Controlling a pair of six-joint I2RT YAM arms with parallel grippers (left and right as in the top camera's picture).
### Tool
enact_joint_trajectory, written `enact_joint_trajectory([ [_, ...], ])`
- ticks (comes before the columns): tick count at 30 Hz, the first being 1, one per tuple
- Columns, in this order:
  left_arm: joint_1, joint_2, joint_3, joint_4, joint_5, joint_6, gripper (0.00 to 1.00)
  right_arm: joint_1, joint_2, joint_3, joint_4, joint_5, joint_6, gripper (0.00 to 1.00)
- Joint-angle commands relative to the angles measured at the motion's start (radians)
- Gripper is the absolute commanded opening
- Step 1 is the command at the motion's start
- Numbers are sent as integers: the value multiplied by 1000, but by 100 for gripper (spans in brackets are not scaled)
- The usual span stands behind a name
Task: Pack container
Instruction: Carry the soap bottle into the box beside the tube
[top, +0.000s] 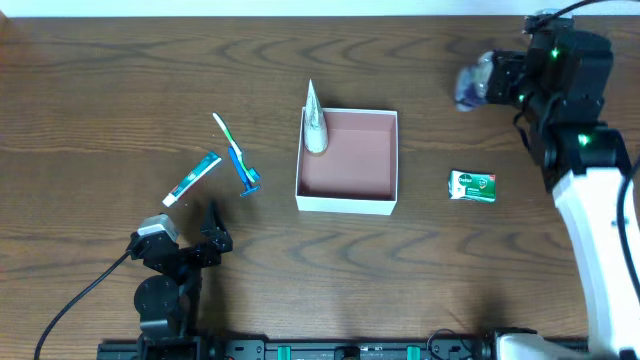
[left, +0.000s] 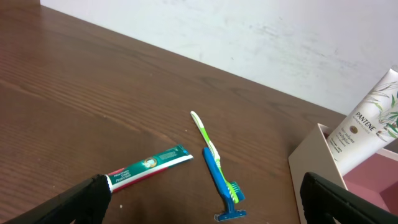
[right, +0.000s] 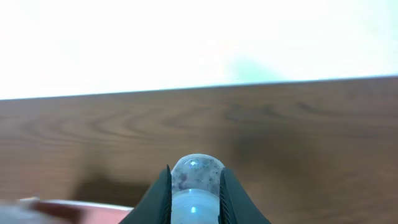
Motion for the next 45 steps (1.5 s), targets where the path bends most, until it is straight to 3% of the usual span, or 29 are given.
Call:
enact_joint_trajectory([
  [1,7,-3,-27,-6,14,10,98,83,-59,16,-5,-42,84,10],
  [10,7,4,-27,-6,14,10,98,312,-30,16,-19,98,219,10],
  [20,7,7,-27,-6,14,10,98,472,89,16,7,256,277,12],
  [45,7,7,-27,-6,14,10,98,524,366,16,140,296,311,11],
])
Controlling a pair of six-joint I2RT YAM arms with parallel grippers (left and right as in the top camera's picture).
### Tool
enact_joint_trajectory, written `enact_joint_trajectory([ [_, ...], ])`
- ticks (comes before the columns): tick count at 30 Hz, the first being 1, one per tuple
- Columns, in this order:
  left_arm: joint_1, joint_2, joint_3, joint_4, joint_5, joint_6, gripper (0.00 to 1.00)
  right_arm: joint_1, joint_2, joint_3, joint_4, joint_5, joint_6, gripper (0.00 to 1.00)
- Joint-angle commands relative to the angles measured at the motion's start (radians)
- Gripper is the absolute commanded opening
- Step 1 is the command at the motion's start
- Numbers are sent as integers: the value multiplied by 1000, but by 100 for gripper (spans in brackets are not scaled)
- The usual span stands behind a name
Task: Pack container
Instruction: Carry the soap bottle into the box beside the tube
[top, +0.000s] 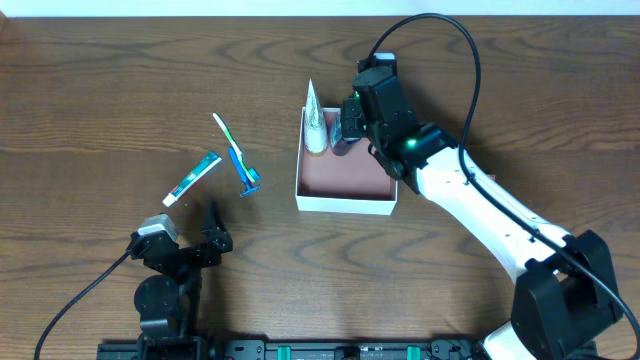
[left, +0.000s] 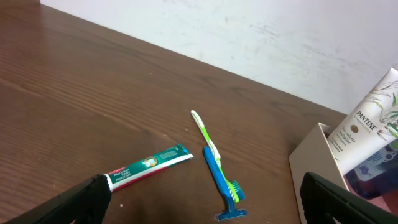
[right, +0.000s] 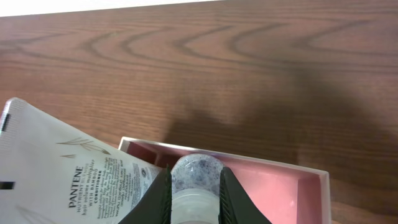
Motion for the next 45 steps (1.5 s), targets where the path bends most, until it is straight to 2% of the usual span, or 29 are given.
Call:
enact_joint_trajectory([
  [1,7,3,-27,-6,14,10,98,12,16,16,23,22,17,11],
  [35,7,3,-27,-6,14,10,98,15,48,16,66,21,-13,15],
  [36,7,3,-27,-6,14,10,98,16,48,16,66,21,-13,16],
  [39,7,3,-27,-7,14,10,98,16,48,16,66,17,-17,27],
  [45,7,3,-27,-6,14,10,98,16,48,16,69,13,-20,31],
])
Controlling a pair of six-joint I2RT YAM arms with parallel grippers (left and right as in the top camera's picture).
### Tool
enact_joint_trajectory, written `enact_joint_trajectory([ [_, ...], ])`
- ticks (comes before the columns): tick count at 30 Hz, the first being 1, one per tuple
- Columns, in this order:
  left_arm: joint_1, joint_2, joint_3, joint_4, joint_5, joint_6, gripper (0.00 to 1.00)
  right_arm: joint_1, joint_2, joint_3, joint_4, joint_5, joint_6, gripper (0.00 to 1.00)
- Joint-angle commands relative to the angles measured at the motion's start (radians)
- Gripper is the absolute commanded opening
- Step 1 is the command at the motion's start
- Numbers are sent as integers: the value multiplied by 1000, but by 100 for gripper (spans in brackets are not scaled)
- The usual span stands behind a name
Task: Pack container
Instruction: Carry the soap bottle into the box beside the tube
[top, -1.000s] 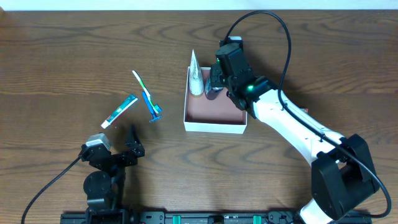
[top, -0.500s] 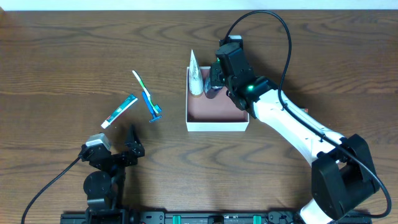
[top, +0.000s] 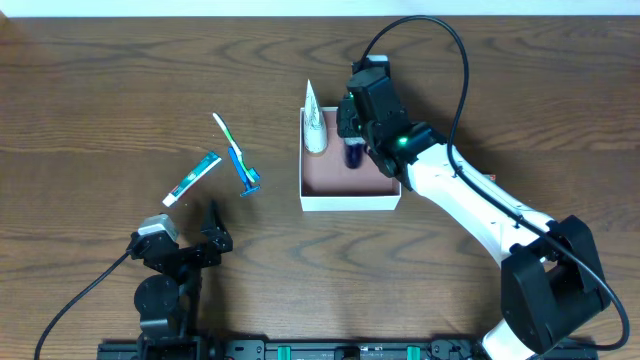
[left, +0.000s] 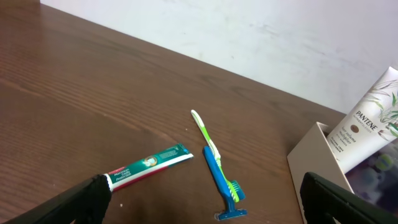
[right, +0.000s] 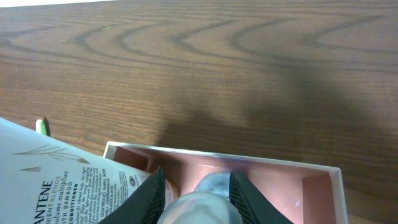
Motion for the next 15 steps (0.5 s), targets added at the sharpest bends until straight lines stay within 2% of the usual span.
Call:
enact_joint_trajectory([
  [1,7,2,-27,-6,14,10,98,16,-9,16,16,11,-7,32],
  [15,7,2,-27,-7,14,10,98,18,-9,16,54,-40,-29,30],
])
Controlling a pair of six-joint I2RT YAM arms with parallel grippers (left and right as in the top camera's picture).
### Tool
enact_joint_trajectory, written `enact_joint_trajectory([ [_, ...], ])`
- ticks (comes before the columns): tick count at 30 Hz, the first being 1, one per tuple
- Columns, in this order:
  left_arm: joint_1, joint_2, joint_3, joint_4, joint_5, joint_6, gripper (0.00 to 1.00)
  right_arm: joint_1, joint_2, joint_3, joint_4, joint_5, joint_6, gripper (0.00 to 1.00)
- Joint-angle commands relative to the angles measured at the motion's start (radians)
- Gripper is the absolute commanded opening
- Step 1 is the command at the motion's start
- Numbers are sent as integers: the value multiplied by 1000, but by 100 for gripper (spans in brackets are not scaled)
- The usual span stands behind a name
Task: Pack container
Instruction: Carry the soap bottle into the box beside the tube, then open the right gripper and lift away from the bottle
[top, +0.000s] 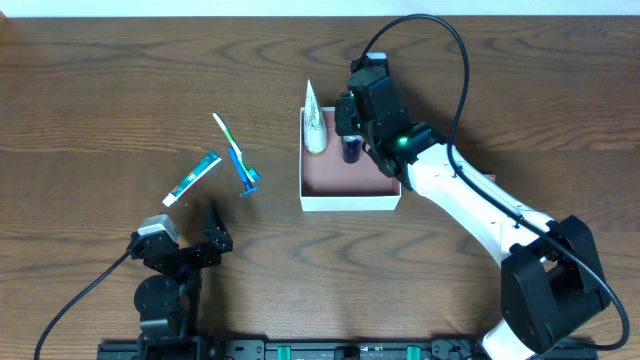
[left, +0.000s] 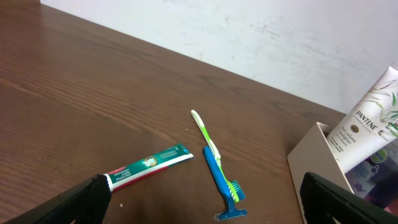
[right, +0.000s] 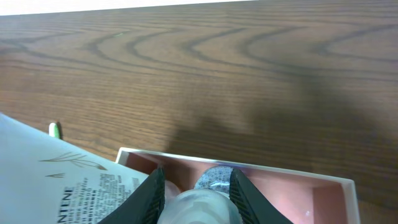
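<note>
The white box with a pink inside (top: 350, 201) stands mid-table. A white Pantene tube (top: 314, 122) leans in its far left corner. Beside the tube a clear bottle with purple speckles (top: 351, 149) stands in the box. My right gripper (top: 350, 132) hangs over the bottle, open, its fingers spread either side of the bottle (right: 208, 186) without gripping it. The box's far rim (right: 292, 176) shows just beyond. My left gripper (left: 202, 208) rests open at the front left, nothing in it.
Left of the box lie a green toothpaste tube (top: 192, 178), a green-and-white toothbrush (top: 228, 135) and a blue razor (top: 246, 174). In the left wrist view they lie ahead of the fingers, with the box corner (left: 311, 158) at the right.
My right gripper has risen slightly over the box, its jaws still apart round the bottle. The bottle stays beside the tube. The left arm has not moved.
My right gripper held the bottle high at the far right of the table. Then it was over the box's far side, still shut on the bottle next to the tube. Then its jaws stood apart with the bottle inside the box, as now.
</note>
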Motion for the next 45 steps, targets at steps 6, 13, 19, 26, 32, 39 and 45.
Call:
enact_joint_trajectory([
  [6,7,2,-27,-6,14,10,98,18,-9,16,23,-20,-26,30],
  [13,7,2,-27,-6,14,10,98,20,27,16,58,-69,-36,30],
  [19,7,2,-27,-6,14,10,98,32,64,16,73,-71,-36,30],
  [26,7,2,-27,-6,14,10,98,35,69,16,89,-71,-36,47],
  [32,7,2,-27,-6,14,10,98,35,69,16,97,-71,-37,57],
  [39,7,2,-27,-6,14,10,98,32,69,16,111,-66,-52,57],
  [45,7,2,-27,-6,14,10,98,11,61,22,143,-67,-67,57],
])
